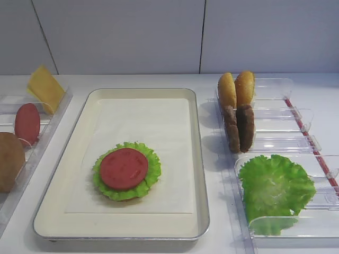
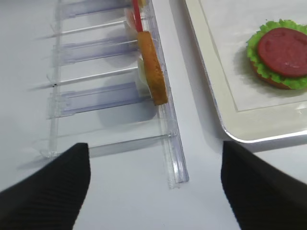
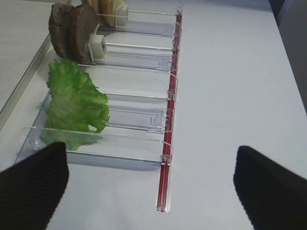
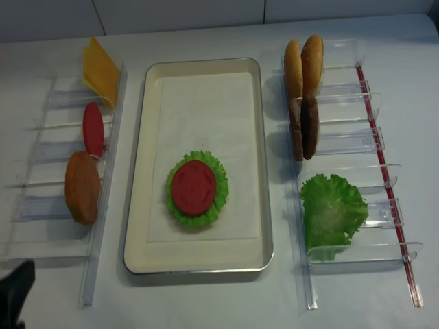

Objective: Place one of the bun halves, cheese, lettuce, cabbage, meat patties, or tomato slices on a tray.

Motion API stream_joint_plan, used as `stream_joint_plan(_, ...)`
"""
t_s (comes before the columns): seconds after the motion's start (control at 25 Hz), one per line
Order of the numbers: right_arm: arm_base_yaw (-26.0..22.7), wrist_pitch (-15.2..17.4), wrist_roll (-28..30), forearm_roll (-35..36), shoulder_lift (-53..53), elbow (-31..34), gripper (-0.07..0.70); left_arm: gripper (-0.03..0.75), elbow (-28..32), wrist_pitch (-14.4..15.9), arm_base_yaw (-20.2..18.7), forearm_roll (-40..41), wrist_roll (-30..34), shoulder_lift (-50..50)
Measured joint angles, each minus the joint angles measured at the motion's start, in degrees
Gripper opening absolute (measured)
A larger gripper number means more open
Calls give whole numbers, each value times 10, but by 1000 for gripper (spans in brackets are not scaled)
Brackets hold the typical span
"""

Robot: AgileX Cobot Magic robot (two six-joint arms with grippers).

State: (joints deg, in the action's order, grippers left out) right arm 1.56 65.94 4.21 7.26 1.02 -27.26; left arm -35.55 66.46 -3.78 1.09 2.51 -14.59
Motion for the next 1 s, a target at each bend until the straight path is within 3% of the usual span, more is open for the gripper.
stream_joint_plan(0.36,0,0,0,0,0,0,692,538,74,11,0,0,-25,146)
stream_joint_plan(1.0,0,0,-1,0,0,0,692,535,74,12,0,4,-29,156)
